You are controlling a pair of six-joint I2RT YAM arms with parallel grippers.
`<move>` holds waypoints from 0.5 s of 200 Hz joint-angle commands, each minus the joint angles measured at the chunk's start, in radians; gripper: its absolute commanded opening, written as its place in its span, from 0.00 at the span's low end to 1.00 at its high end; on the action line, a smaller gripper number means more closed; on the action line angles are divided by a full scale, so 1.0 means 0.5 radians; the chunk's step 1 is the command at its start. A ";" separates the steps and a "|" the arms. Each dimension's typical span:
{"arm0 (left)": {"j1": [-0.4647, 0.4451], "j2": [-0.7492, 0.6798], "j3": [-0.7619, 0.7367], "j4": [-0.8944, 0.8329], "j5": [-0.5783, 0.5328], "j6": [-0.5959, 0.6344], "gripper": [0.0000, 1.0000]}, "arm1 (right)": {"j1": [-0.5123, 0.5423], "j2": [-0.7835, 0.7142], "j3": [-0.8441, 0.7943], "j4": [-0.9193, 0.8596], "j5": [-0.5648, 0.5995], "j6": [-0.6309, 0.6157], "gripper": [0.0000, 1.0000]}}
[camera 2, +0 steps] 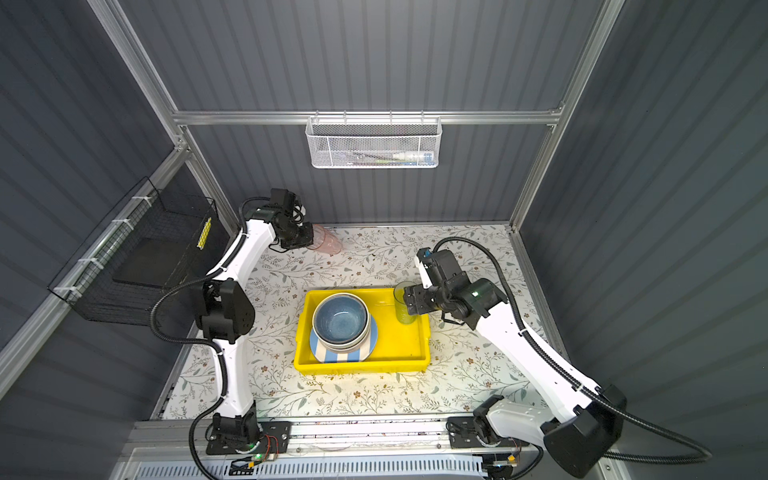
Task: Place the mixed dishes into the plastic bin
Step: 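Close the left gripper around the pink ribbed cup, then lift the pink cup with the left gripper and bring it toward the right gripper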
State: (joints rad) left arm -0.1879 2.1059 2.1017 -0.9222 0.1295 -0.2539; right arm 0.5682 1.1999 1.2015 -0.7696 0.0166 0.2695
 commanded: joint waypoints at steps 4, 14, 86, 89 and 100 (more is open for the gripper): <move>-0.005 -0.288 -0.150 -0.054 0.071 -0.010 0.00 | -0.004 0.025 0.115 0.040 -0.079 0.044 0.81; -0.018 -0.381 -0.231 -0.054 0.063 -0.030 0.00 | 0.002 0.042 0.155 0.047 -0.108 0.047 0.81; -0.451 -0.841 -0.458 -0.171 -0.410 -0.290 0.00 | 0.090 0.254 0.489 0.117 -0.314 0.053 0.79; -0.464 -0.852 -0.463 -0.171 -0.430 -0.315 0.00 | 0.095 0.260 0.503 0.121 -0.318 0.055 0.79; -0.524 -0.876 -0.460 -0.235 -0.518 -0.378 0.00 | 0.117 0.289 0.551 0.133 -0.348 0.053 0.79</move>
State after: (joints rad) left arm -0.4095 1.7222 1.8820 -0.9867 -0.0212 -0.3473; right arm 0.6041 1.3216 1.4158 -0.7254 -0.1066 0.2886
